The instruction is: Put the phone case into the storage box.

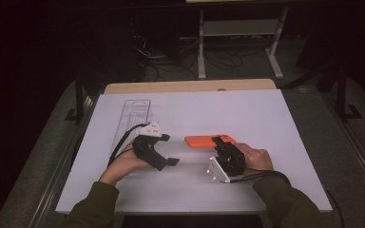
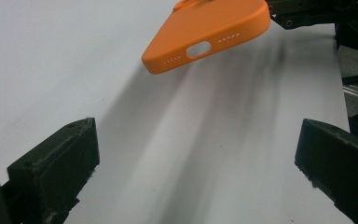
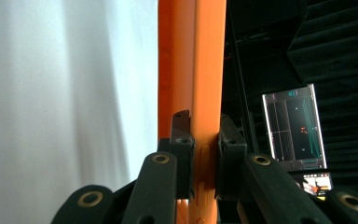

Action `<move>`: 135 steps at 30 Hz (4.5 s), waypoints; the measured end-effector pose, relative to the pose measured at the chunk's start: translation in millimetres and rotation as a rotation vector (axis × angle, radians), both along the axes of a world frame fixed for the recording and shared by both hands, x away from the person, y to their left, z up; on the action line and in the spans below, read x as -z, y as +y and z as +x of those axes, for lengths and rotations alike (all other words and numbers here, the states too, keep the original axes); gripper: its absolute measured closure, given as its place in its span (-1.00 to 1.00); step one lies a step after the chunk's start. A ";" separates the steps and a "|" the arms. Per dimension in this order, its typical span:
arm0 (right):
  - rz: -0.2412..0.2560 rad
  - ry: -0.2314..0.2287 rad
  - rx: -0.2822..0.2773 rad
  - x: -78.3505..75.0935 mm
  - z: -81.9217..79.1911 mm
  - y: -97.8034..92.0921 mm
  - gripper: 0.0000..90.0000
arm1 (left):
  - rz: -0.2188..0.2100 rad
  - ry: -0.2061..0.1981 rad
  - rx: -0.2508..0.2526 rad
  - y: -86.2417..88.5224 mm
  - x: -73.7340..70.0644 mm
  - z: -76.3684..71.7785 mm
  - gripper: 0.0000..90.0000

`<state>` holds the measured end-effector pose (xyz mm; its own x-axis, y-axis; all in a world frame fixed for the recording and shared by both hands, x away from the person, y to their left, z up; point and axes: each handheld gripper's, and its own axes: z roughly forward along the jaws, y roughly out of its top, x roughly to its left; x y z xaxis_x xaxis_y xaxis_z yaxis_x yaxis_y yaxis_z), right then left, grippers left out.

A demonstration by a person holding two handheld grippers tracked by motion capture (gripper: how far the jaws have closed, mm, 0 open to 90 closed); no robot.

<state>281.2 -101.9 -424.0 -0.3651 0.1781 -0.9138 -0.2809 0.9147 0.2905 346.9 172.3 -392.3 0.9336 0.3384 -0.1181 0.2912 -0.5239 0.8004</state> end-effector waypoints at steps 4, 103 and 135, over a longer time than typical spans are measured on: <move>0.008 0.010 0.005 -0.2 0.3 -0.2 0.75 | 0.002 -0.001 0.000 0.5 -0.2 0.4 -1.00; 0.592 0.493 0.107 -21.5 23.8 -21.8 0.75 | 0.011 0.010 -0.014 0.7 -0.5 0.2 -1.00; 0.810 0.708 0.142 -25.0 33.7 -33.9 0.75 | 0.020 0.011 -0.014 0.3 -0.5 0.2 -1.00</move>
<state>315.0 -135.8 -399.1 -0.6916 0.7159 -0.0959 0.2809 0.3889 0.8774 347.1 172.6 -391.8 0.9272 0.3542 -0.1216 0.3078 -0.5356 0.7864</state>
